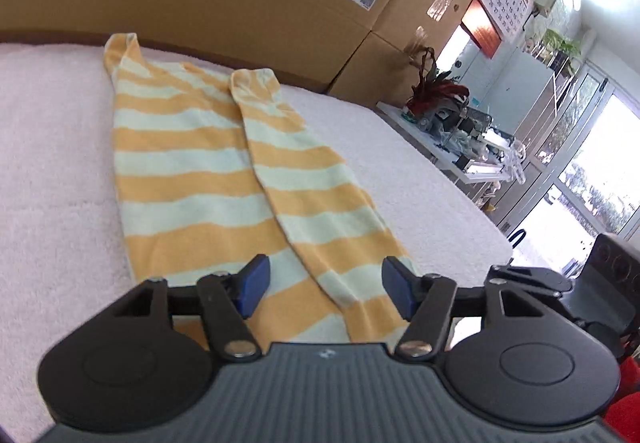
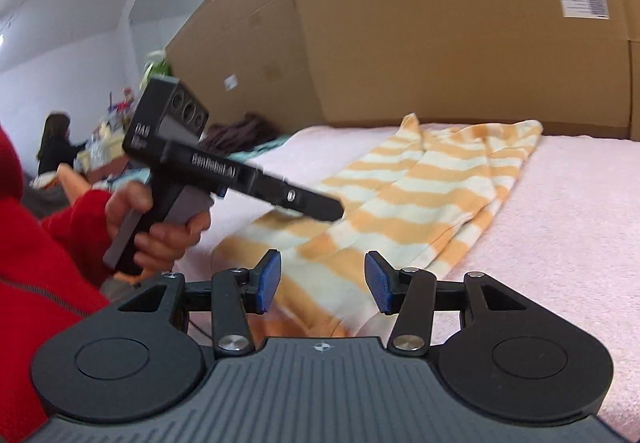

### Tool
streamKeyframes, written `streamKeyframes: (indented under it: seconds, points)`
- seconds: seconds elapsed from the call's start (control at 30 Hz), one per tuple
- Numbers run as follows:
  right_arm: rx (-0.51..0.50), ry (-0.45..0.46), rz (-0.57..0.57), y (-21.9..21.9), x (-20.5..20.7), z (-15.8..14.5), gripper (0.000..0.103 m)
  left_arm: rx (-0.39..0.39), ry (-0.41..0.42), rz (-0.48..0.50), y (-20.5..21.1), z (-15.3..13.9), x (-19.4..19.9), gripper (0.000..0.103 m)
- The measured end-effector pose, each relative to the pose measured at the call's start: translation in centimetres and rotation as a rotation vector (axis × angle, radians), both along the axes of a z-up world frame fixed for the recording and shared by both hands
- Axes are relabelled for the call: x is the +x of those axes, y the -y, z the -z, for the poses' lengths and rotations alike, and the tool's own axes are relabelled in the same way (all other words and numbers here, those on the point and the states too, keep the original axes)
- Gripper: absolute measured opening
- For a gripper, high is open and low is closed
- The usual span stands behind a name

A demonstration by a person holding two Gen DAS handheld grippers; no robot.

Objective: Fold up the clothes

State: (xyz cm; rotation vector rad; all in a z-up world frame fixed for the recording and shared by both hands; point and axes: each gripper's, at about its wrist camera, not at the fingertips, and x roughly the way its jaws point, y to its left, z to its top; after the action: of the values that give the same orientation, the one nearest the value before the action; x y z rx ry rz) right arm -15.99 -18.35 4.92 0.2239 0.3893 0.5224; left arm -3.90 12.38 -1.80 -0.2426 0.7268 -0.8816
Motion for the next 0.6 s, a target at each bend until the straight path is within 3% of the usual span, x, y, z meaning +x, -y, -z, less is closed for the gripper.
streamKeyframes:
  seconds: [0.07, 0.13, 0.17, 0.23, 0.33, 0.5, 0.57, 0.6]
  points:
    - [-0.033, -0.002, -0.011, -0.5, 0.0, 0.2, 0.048, -0.024, -0.013, 0.008, 0.1, 0.2, -0.2, 0.070]
    - [-0.066, -0.003, -0.023, -1.0, -0.1, 0.3, 0.031, -0.046, -0.023, 0.017, 0.4, 0.4, -0.1, 0.066]
    - [-0.082, -0.004, -0.029, -1.3, -0.1, 0.4, 0.026, -0.058, -0.028, 0.023, 0.6, 0.4, 0.0, 0.051]
    - [-0.115, -0.006, -0.040, -1.8, -0.1, 0.6, 0.004, -0.078, -0.048, 0.045, 1.1, 0.6, 0.4, 0.030]
    - [-0.160, -0.009, -0.056, -2.5, -0.1, 0.8, 0.004, -0.093, -0.068, 0.058, 1.7, 0.9, 1.0, 0.018]
    - [-0.103, -0.021, -0.044, -1.2, 0.8, 0.5, 0.005, -0.097, -0.080, 0.051, 1.6, 1.2, 1.8, 0.011]
    - [-0.048, -0.021, -0.034, -0.4, 1.1, 0.1, 0.015, -0.097, -0.086, 0.044, 1.4, 1.3, 2.1, 0.011]
    - [-0.009, -0.022, -0.015, 0.1, 1.3, 0.0, 0.026, -0.097, -0.089, 0.041, 1.3, 1.4, 2.2, 0.011]
